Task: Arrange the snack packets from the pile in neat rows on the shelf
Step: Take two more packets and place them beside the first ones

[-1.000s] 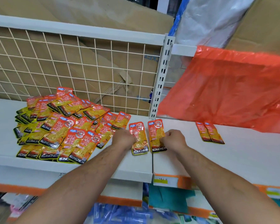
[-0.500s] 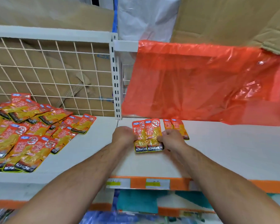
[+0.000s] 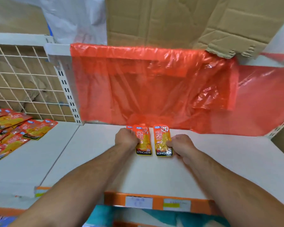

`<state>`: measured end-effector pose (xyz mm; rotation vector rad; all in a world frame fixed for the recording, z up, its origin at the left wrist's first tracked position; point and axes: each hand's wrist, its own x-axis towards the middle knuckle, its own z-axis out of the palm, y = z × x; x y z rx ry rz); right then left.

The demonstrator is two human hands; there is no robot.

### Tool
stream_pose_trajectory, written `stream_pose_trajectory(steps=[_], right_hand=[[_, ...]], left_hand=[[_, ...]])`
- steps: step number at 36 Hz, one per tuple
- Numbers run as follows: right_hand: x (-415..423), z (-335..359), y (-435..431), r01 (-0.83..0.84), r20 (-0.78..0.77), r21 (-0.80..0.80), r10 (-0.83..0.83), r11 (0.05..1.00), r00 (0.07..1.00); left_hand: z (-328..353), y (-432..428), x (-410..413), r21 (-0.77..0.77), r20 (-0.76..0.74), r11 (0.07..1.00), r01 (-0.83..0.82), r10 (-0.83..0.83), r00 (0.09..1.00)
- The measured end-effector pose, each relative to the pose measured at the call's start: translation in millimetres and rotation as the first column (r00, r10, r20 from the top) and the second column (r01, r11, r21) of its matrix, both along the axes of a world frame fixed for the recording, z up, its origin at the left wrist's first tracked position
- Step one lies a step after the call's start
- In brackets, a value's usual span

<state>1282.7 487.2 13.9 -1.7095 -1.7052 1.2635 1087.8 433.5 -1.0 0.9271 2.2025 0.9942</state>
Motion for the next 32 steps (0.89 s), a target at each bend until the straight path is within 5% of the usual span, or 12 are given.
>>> stream_pose_trajectory(steps=[16, 32], right_hand=[[24, -11, 44, -0.055, 0.01, -0.065, 0.055, 0.996, 0.998], [13, -17, 59, -0.073, 0.029, -0.099, 0.076, 0.992, 0.997]], left_hand=[[-15, 51, 15, -0.063, -0.254, 0.997, -0.047, 0.03, 0.967], [-19, 60, 12, -0.117, -0.348, 0.992, 0.056, -0.094, 0.933]])
